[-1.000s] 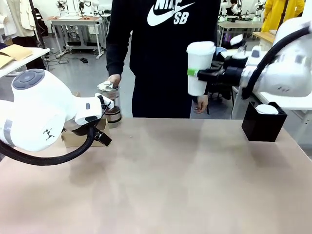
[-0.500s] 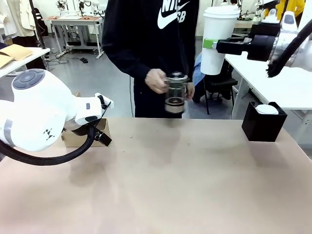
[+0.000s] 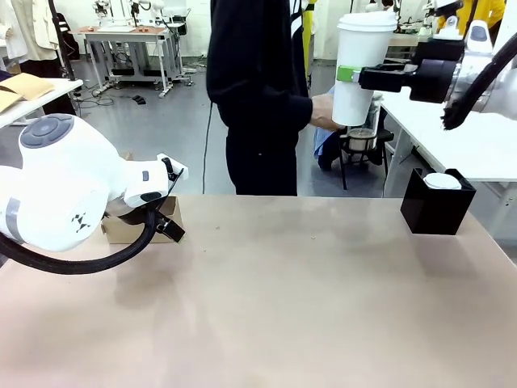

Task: Pour a drink into a cup and package it in a carrier.
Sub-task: Position the Cup Carrier in the center of the table.

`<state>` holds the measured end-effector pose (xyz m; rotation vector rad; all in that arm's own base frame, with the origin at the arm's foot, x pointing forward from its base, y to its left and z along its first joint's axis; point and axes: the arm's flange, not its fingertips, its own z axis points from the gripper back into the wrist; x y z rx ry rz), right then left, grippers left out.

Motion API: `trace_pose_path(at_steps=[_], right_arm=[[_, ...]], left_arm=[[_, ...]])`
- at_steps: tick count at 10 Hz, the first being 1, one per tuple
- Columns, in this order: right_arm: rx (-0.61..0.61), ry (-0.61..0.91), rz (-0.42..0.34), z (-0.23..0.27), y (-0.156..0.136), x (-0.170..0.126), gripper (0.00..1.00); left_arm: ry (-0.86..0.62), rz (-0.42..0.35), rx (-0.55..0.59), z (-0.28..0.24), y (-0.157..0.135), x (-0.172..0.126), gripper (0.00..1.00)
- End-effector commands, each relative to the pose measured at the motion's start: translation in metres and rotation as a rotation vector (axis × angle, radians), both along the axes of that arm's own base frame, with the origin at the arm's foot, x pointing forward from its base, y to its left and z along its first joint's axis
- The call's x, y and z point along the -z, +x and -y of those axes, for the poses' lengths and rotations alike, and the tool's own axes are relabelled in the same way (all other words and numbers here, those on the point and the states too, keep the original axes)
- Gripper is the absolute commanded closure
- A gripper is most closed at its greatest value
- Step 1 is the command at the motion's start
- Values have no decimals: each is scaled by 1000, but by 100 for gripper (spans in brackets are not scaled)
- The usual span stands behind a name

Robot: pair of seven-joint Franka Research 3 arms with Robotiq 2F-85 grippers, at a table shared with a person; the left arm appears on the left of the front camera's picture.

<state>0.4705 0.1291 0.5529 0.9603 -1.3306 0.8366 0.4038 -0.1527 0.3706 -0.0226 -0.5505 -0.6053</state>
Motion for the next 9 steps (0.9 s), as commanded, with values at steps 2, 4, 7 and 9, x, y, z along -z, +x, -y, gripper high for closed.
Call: trace_pose_path(at_steps=[2,4,7,9], right_arm=[[4,-4,19,-1,0,-3,19],[4,-4,19,-1,0,-3,19],[4,-4,19,-1,0,-3,19],[4,-4,19,-1,0,-3,19]], left_arm=[[-2,-1,-1,-1,0,0,0],[-2,-1,-1,-1,0,0,0],[0,0,0,0,0,0,0],[37,-6,-79,4,-11,-49,0]])
